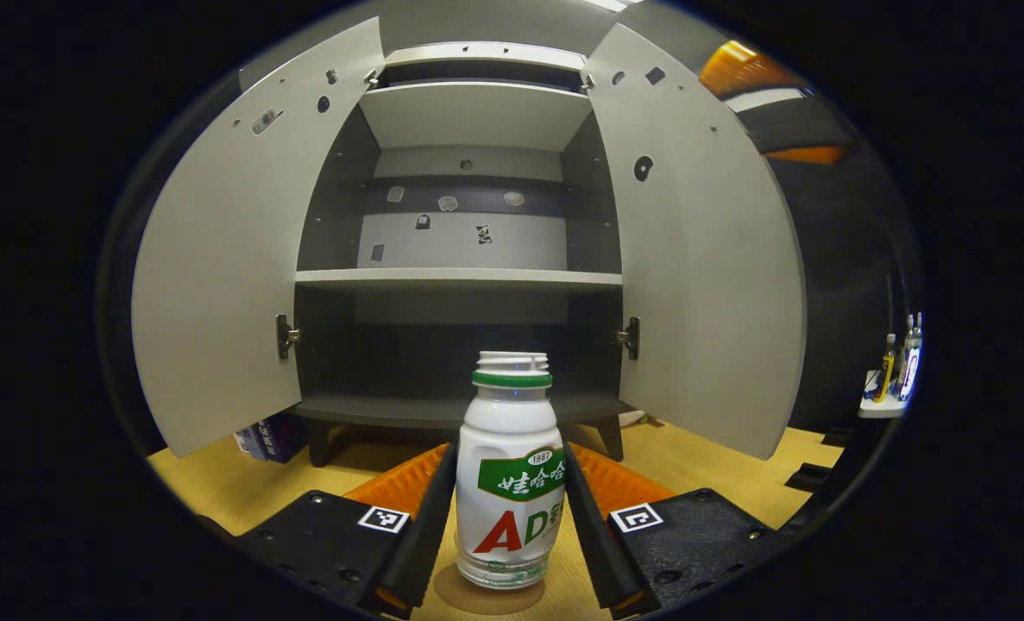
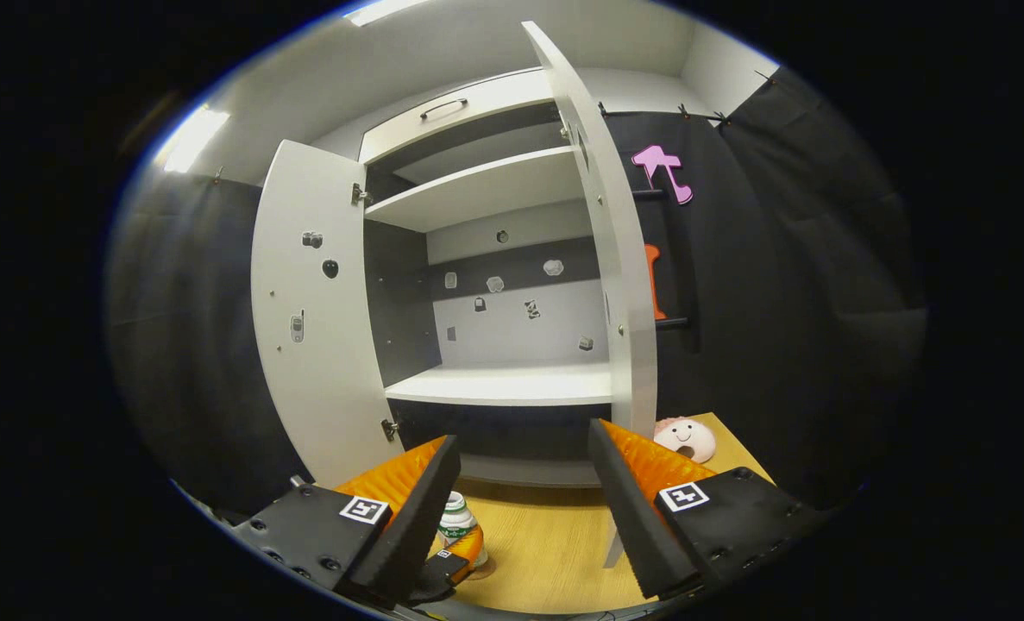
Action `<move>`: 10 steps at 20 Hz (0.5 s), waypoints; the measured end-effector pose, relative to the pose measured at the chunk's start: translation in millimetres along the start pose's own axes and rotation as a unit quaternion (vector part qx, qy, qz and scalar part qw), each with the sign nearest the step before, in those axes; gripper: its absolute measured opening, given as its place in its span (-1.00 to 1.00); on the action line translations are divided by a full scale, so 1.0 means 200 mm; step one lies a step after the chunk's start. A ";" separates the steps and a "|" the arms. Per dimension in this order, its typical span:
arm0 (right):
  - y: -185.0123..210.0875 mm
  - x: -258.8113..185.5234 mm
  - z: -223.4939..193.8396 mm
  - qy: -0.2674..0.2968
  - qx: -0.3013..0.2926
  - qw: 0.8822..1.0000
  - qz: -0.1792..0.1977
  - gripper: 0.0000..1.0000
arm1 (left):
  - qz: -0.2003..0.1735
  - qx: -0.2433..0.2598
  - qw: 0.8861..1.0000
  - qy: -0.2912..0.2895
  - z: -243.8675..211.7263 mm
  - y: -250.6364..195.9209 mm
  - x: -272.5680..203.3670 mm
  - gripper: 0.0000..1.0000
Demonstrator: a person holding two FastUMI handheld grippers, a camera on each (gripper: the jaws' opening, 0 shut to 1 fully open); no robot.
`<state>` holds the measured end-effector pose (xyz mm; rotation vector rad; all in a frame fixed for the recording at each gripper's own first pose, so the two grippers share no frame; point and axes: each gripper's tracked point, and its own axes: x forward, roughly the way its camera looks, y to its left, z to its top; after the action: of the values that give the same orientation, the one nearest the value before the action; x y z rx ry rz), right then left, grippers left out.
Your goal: Grasp the bottle in the cabinet with the left hand and place it on the coaster, then close the right door with the right hand and the left door with the left hand.
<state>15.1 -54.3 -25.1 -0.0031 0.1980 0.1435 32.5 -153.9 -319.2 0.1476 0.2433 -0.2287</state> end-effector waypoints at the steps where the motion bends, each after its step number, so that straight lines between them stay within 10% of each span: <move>1: 0.00 0.00 0.00 0.001 0.000 1.000 -0.001 0.97 | -0.001 0.003 1.000 -0.004 -0.02 -0.01 0.00 0.41; 10: 0.01 0.00 -0.04 0.014 0.000 1.000 -0.013 0.97 | 0.002 -0.017 1.000 -0.002 -0.19 0.03 -0.06 0.41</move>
<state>12.9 -52.6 -33.2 -0.0072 0.2261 0.1183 14.4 -139.9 -353.0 0.1146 0.2432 -0.2204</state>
